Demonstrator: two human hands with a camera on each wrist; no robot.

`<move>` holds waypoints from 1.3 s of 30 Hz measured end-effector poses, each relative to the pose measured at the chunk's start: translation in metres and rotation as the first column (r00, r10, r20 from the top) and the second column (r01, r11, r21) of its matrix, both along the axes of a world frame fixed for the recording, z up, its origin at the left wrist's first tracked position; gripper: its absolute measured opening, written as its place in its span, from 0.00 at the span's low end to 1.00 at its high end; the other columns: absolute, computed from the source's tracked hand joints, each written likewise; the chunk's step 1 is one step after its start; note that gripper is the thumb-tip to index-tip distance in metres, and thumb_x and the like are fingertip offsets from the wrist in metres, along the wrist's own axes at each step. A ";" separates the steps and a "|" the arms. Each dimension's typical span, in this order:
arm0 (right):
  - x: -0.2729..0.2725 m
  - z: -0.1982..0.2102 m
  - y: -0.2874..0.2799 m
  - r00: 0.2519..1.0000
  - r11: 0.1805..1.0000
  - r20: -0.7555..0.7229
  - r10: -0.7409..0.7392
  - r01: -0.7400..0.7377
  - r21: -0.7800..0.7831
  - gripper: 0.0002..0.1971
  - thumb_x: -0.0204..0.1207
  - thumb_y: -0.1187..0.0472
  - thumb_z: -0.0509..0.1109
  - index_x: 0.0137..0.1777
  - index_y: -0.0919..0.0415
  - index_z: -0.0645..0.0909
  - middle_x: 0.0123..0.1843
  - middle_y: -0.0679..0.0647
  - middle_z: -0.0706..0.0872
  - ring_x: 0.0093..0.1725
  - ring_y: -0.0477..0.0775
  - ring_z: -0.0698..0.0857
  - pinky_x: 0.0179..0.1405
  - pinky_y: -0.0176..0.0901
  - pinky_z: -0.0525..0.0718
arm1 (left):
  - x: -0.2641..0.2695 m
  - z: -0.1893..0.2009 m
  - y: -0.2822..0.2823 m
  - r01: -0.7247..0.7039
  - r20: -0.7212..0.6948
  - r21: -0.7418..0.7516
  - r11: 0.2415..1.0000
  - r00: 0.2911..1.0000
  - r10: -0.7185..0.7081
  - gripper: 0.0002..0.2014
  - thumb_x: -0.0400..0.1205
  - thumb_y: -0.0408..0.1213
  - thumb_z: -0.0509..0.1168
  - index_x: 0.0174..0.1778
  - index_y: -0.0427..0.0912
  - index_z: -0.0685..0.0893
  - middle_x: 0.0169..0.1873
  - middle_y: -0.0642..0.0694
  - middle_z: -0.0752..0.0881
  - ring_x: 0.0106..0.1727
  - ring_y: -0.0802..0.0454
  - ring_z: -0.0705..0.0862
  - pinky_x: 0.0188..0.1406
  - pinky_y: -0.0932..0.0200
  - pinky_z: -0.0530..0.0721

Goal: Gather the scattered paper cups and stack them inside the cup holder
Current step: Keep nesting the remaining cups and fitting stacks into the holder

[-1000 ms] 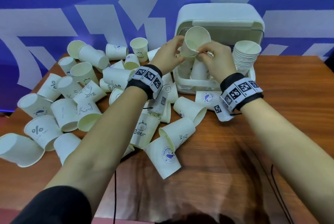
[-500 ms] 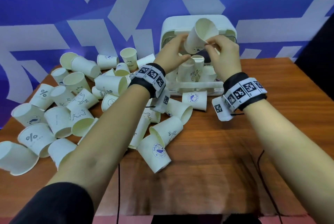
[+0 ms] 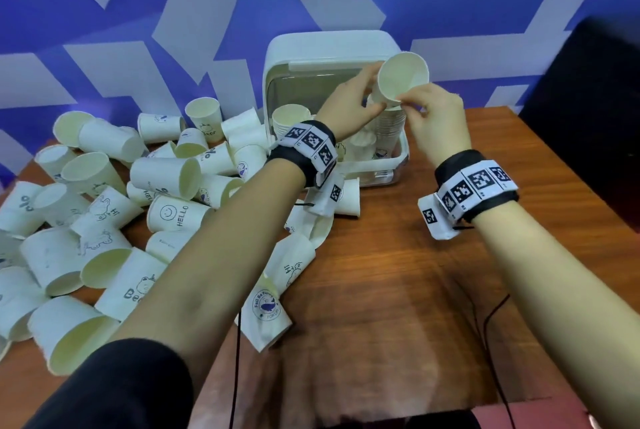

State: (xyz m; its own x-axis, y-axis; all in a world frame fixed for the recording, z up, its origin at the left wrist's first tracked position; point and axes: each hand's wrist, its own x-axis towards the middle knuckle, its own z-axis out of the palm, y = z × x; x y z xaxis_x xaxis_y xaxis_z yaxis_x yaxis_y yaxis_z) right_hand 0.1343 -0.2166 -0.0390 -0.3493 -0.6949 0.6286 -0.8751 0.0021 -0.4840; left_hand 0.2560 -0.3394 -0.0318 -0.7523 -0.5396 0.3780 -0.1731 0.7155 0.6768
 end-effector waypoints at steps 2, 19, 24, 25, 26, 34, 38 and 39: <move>-0.003 -0.004 0.001 1.000 0.999 -0.018 0.013 -0.013 0.033 0.09 0.76 0.70 0.68 0.53 0.67 0.88 0.53 0.61 0.88 0.55 0.59 0.85 0.59 0.33 0.76 | -0.002 -0.006 0.001 0.015 0.029 -0.002 1.000 0.999 -0.014 0.33 0.76 0.43 0.65 0.78 0.46 0.66 0.67 0.44 0.82 0.67 0.48 0.80 0.67 0.48 0.79; -0.015 -0.033 -0.019 0.999 0.961 -0.032 -0.004 0.013 0.277 0.19 0.84 0.62 0.60 0.73 0.62 0.75 0.72 0.63 0.77 0.75 0.63 0.70 0.75 0.51 0.66 | -0.014 -0.038 -0.014 -0.011 0.343 -0.186 0.983 0.936 0.075 0.32 0.84 0.42 0.62 0.83 0.41 0.59 0.81 0.40 0.64 0.79 0.41 0.66 0.77 0.49 0.65; -0.017 -0.043 -0.021 1.000 0.892 -0.017 0.004 0.004 0.452 0.29 0.84 0.57 0.61 0.82 0.60 0.57 0.84 0.60 0.56 0.83 0.67 0.51 0.82 0.57 0.52 | -0.015 -0.033 -0.011 0.008 0.472 -0.219 0.976 0.876 0.099 0.36 0.83 0.45 0.63 0.84 0.42 0.53 0.82 0.39 0.58 0.80 0.39 0.63 0.77 0.48 0.63; -0.016 -0.040 -0.021 1.000 0.884 -0.020 0.001 0.009 0.467 0.30 0.83 0.58 0.62 0.83 0.59 0.56 0.85 0.59 0.54 0.83 0.67 0.49 0.82 0.57 0.51 | -0.012 -0.030 -0.008 0.001 0.448 -0.191 0.982 0.890 0.086 0.37 0.83 0.44 0.64 0.84 0.42 0.53 0.82 0.39 0.60 0.80 0.39 0.63 0.77 0.49 0.63; -0.014 -0.037 -0.020 1.000 0.884 -0.015 -0.002 0.009 0.467 0.31 0.83 0.59 0.62 0.83 0.58 0.55 0.85 0.59 0.52 0.83 0.67 0.48 0.82 0.57 0.50 | -0.007 -0.026 -0.005 -0.011 0.408 -0.168 0.986 0.909 0.080 0.36 0.83 0.43 0.64 0.84 0.42 0.55 0.81 0.38 0.62 0.79 0.40 0.64 0.78 0.49 0.63; 0.031 -0.035 0.014 0.986 0.978 0.147 -0.080 0.049 0.204 0.24 0.79 0.65 0.62 0.76 0.62 0.70 0.76 0.62 0.70 0.77 0.60 0.67 0.77 0.48 0.63 | 0.059 0.001 0.028 -0.042 0.312 -0.110 0.993 0.947 0.074 0.18 0.84 0.40 0.63 0.70 0.41 0.79 0.65 0.46 0.83 0.65 0.52 0.81 0.63 0.63 0.73; 0.063 -0.046 0.034 0.948 0.957 0.287 -0.141 0.056 0.284 0.14 0.79 0.59 0.63 0.61 0.58 0.83 0.59 0.57 0.86 0.60 0.59 0.82 0.56 0.45 0.77 | 0.089 0.002 0.047 -0.158 0.230 -0.035 0.987 0.959 0.162 0.16 0.83 0.40 0.63 0.66 0.42 0.82 0.59 0.45 0.86 0.58 0.52 0.84 0.64 0.54 0.80; 0.070 -0.051 0.036 0.944 0.940 0.295 -0.150 0.044 0.337 0.13 0.80 0.57 0.63 0.59 0.58 0.84 0.57 0.56 0.87 0.59 0.59 0.82 0.55 0.45 0.77 | 0.094 0.000 0.051 -0.182 0.240 -0.022 0.983 0.954 0.182 0.16 0.83 0.40 0.63 0.66 0.42 0.82 0.59 0.44 0.86 0.58 0.51 0.84 0.63 0.54 0.80</move>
